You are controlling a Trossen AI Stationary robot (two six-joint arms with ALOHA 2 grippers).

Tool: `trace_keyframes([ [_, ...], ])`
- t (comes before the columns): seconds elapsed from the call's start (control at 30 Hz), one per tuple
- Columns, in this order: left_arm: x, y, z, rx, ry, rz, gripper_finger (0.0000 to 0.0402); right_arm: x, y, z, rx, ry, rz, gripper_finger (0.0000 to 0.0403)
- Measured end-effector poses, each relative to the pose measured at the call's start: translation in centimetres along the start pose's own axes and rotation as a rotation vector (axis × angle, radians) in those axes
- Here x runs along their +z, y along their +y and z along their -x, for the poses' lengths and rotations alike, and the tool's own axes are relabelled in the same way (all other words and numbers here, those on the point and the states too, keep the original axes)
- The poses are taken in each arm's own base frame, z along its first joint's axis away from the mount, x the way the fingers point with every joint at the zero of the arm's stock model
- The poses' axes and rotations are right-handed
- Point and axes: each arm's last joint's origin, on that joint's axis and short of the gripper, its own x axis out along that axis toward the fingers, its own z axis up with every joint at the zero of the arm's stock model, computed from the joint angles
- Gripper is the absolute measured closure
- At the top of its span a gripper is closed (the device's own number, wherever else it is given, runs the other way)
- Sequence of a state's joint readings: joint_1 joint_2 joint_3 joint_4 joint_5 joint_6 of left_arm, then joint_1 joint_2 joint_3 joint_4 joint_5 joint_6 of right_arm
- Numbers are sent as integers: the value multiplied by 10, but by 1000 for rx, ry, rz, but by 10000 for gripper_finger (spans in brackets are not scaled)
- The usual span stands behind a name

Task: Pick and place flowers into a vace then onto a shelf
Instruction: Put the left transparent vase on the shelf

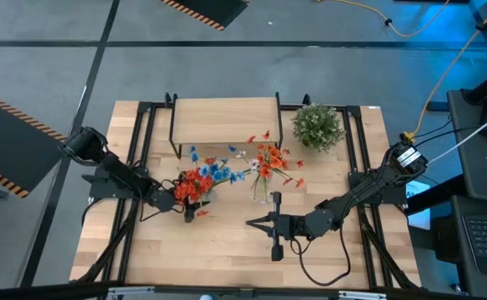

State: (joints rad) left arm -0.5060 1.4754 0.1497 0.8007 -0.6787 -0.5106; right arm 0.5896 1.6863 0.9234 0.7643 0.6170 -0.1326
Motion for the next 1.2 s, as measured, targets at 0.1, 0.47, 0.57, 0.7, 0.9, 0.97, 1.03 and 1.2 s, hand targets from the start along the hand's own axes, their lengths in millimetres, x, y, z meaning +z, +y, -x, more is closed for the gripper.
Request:
trace_keyframes([
  [0.1, 0, -1, 0, -23, 9, 0, 136, 0, 0, 0, 0, 0, 1, 399],
  [0.47, 1, -2, 0, -29, 5, 3, 179, 0, 0, 0, 0, 0, 1, 399],
  [0.57, 0, -2, 0, -27, 6, -9, 179, 0, 0, 0, 0, 1, 2, 399],
  [0.7, 0, -2, 0, -29, 9, -48, 179, -1, 0, 0, 2, 10, 8, 399],
  [0.9, 0, -1, 0, -28, 10, -110, 180, -2, 0, 0, 2, 18, 12, 399],
  [0.97, 0, -1, 0, -22, 8, -136, 180, -2, 0, 0, 2, 19, 13, 399],
  [1.03, 0, -1, 0, -20, 8, -157, 180, -3, 0, 0, 3, 22, 15, 399],
  [1.2, 0, -1, 1, -19, 6, -177, 180, -3, 0, 0, 3, 23, 16, 399],
])
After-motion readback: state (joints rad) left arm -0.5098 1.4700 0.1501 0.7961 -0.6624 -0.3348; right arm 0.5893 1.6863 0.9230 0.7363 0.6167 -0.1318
